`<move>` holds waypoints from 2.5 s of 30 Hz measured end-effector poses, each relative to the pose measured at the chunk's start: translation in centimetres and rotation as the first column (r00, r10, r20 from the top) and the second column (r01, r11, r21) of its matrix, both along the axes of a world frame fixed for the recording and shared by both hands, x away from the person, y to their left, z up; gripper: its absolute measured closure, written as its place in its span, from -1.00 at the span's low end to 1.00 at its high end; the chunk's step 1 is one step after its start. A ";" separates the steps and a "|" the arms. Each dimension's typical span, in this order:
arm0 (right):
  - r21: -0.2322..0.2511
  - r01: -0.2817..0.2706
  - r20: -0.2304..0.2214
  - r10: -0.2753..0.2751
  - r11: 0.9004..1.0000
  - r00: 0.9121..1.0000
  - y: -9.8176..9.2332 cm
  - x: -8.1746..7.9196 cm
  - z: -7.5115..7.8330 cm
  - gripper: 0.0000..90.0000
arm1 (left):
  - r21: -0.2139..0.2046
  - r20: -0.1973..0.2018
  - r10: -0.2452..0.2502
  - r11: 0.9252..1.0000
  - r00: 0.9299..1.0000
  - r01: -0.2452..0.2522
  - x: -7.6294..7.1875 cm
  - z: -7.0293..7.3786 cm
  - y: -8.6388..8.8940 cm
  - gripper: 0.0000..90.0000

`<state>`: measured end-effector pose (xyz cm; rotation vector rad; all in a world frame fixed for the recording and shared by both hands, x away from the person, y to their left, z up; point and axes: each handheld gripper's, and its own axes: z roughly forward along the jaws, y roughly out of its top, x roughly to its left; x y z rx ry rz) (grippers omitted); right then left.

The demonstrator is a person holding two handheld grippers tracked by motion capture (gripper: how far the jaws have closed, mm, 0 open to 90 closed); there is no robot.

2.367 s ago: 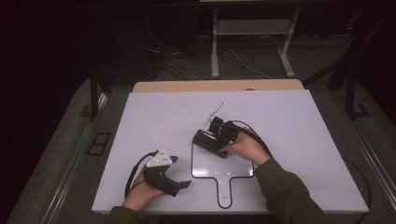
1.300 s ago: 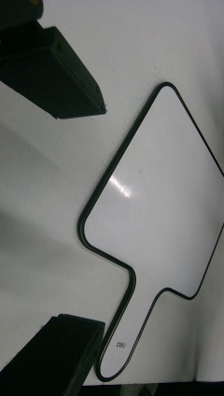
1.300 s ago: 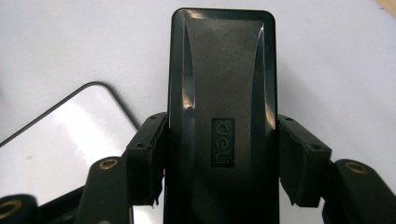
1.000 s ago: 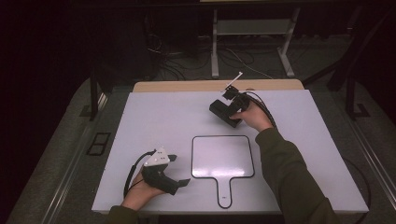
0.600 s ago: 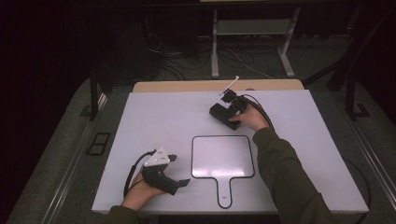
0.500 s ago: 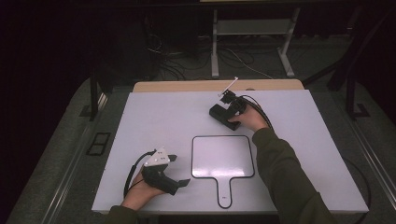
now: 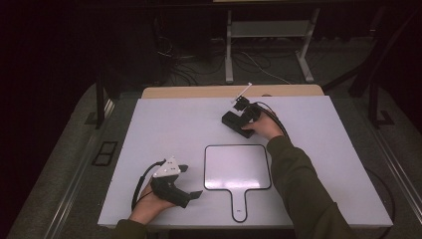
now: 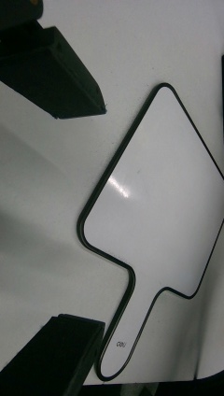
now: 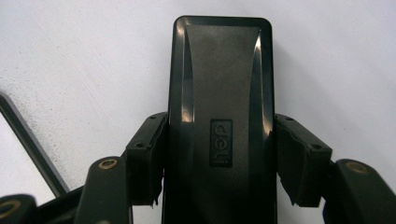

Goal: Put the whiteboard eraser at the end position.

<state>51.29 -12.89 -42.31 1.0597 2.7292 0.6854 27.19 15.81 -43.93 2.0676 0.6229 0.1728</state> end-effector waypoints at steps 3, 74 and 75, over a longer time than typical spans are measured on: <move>0.035 0.023 0.003 -0.023 0.999 1.000 -0.1 -0.1 0.4 -0.21 | 0.000 -0.001 0.001 1.000 1.000 -0.001 0.0 0.0 0.0 -1.00; 0.301 -0.043 0.228 -0.028 0.953 0.973 -5.6 -14.2 2.3 -0.79 | 0.010 -0.004 0.005 1.000 1.000 -0.005 0.0 -0.2 -0.2 -1.00; 0.309 -0.039 0.226 -0.033 0.950 0.973 -5.8 -14.3 2.3 -0.79 | 0.009 -0.003 0.006 1.000 1.000 -0.006 0.0 -0.1 -0.2 -1.00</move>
